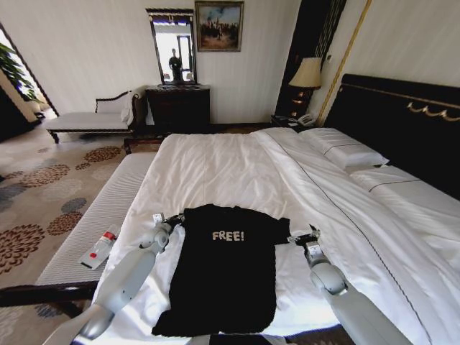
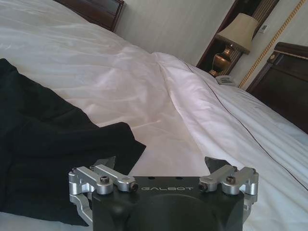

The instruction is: Fold the clothes on the bed.

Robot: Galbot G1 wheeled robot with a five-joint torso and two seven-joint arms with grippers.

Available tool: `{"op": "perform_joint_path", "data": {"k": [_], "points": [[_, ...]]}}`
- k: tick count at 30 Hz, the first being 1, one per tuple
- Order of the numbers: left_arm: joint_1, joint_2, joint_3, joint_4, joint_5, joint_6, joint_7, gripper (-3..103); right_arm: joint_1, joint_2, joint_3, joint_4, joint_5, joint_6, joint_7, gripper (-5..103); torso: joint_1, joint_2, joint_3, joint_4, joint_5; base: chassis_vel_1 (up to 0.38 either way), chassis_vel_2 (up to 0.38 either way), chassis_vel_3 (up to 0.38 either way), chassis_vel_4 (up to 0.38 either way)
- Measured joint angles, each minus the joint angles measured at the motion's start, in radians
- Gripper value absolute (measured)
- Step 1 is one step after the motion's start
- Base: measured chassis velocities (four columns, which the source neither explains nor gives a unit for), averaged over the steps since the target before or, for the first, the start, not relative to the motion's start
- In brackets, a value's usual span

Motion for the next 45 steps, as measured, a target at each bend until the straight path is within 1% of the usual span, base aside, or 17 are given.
{"op": "perform_joint_path", "data": {"k": [1,3,4,5,6,7,9,13,16,20,27,30,41,42,43,44,45], "points": [[0.002,0.002,0.0,-0.006,0.0,0.0,-0.001,24,0.0,0.0,-0.001,0.0,0.0,0.0,0.0,100,0.0,0.0,0.0,0.0,0.0001,0.0,0.0,0.0,0.0],[0.005,0.004,0.0,-0.011,0.0,0.0,-0.003,24,0.001,0.001,-0.001,0.0,0.0,0.0,0.0,100,0.0,0.0,0.0,0.0,0.0001,0.0,0.0,0.0,0.0],[0.011,0.009,-0.001,-0.022,-0.001,-0.001,-0.005,14,0.001,0.002,-0.001,0.001,0.0,0.0,0.0,100,0.0,0.0,0.0,0.0,0.0001,0.0,0.0,0.0,0.0],[0.015,0.011,-0.003,-0.027,-0.001,-0.001,-0.007,14,0.001,0.002,-0.001,0.001,0.0,0.0,0.0,100,0.0,0.0,0.0,0.0,0.0,0.0,0.0,0.0,0.0],[0.019,0.014,-0.005,-0.033,-0.002,-0.001,-0.009,8,0.001,0.003,-0.002,0.001,0.0,0.0,0.0,100,0.0,0.0,0.0,0.0,0.0,0.0,0.0,0.0,0.0],[0.019,0.014,-0.005,-0.033,-0.002,-0.001,-0.009,8,0.001,0.003,-0.002,0.001,0.0,0.0,0.0,100,0.0,0.0,0.0,0.0,0.0,0.0,0.0,0.0,0.0],[0.032,0.019,-0.016,-0.045,-0.002,-0.002,-0.013,2,0.0,0.003,-0.001,0.001,0.0,0.0,0.0,100,0.0,0.0,0.0,0.0,0.0,0.0,0.0,0.0,0.0],[0.06,0.03,-0.049,-0.075,-0.01,-0.003,-0.021,2,-0.002,0.003,0.0,0.003,-0.001,0.001,-0.001,100,0.0,0.0,0.0,-0.0001,0.0,0.0,0.0,0.0,0.0],[0.109,0.062,-0.097,-0.112,-0.03,-0.005,-0.023,2,-0.003,0.003,0.002,0.006,-0.001,0.004,-0.002,100,0.0,0.0,0.0,0.0,0.0,0.0,0.0,0.0,0.0],[0.118,0.088,-0.107,-0.105,-0.031,-0.01,-0.021,2,0.008,0.003,-0.012,-0.001,0.0,0.006,-0.004,100,0.0,0.0,0.0,0.0003,-0.0002,0.0,0.0,0.0,0.0],[0.045,0.095,-0.087,-0.098,-0.069,-0.001,-0.046,2,0.028,0.01,-0.033,0.006,0.014,0.006,-0.004,100,0.0,0.0,0.0,-0.0003,0.0,0.0,0.0,0.0,0.0],[0.04,0.099,-0.084,-0.099,-0.073,0.003,-0.049,2,0.028,0.011,-0.033,0.009,0.019,0.006,-0.004,100,0.0,0.0,0.0,-0.0004,0.0,0.0,0.0,0.0,0.0],[0.145,0.147,-0.122,-0.134,-0.078,0.005,-0.048,2,0.043,0.015,-0.045,0.003,0.053,0.008,-0.005,100,0.0,0.0,0.0,0.0003,0.0001,0.0,0.0,0.0,0.0],[0.158,0.149,-0.123,-0.138,-0.075,0.005,-0.05,-1,0.05,0.014,-0.05,0.001,0.057,0.007,-0.005,100,0.0,0.0,0.0,0.0003,0.0,0.0,0.0,0.0,0.0],[0.164,0.148,-0.122,-0.141,-0.07,0.008,-0.058,3,0.058,0.013,-0.054,-0.002,0.059,0.007,-0.005,100,0.0,0.0,0.0,0.0002,0.0,0.0,0.0,0.0,0.0],[0.168,0.146,-0.121,-0.144,-0.066,0.009,-0.062,3,0.062,0.012,-0.056,-0.004,0.061,0.007,-0.005,100,0.0,0.0,0.0,0.0002,0.0,0.0,0.0,0.0,0.0],[0.173,0.143,-0.12,-0.149,-0.057,0.009,-0.064,8,0.067,0.012,-0.058,-0.006,0.064,0.007,-0.005,100,0.0,0.0,0.0,0.0002,0.0,0.0,0.0,0.0,0.0]]}}
